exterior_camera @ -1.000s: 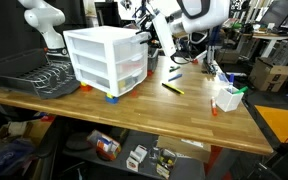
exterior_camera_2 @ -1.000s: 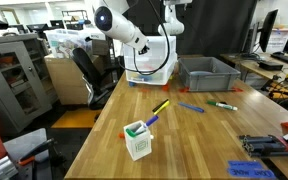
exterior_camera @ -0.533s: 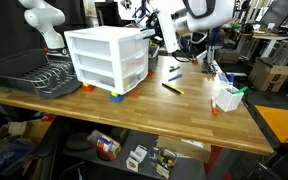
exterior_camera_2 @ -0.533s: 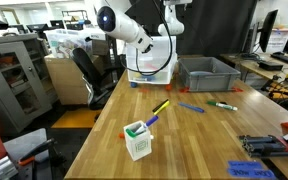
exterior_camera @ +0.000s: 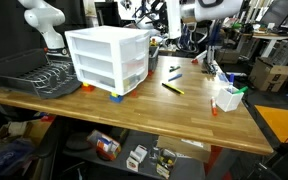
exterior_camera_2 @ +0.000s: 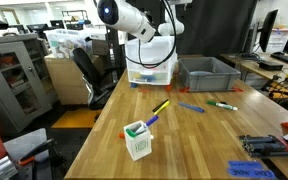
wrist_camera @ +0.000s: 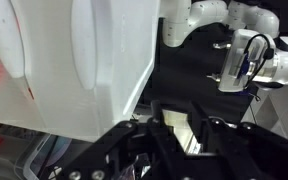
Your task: Open the top drawer of the cabinet on the table
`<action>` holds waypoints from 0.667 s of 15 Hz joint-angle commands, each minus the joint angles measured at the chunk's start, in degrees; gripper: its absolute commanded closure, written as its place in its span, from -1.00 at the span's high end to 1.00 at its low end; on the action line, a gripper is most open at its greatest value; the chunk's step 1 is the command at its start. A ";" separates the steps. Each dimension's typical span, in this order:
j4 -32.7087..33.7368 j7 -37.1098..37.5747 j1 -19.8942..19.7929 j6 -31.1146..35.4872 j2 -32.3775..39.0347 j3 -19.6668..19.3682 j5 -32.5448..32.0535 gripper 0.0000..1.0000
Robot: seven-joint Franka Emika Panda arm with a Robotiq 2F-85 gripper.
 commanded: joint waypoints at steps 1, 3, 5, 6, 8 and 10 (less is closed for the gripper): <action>-4.43 -3.89 -10.02 -2.28 -5.34 11.48 0.00 -0.83; -6.08 -4.71 -14.63 -3.19 -5.85 16.93 -0.03 -0.83; -7.34 -5.44 -18.50 -3.74 -5.20 21.71 -0.08 -0.50; -7.77 -5.80 -20.08 -4.17 -4.62 23.69 -0.10 -0.59; -8.38 -6.76 -22.02 -4.40 -3.54 26.44 -0.11 -0.66; -8.39 -7.63 -23.27 -4.70 -2.37 28.21 -0.12 -0.72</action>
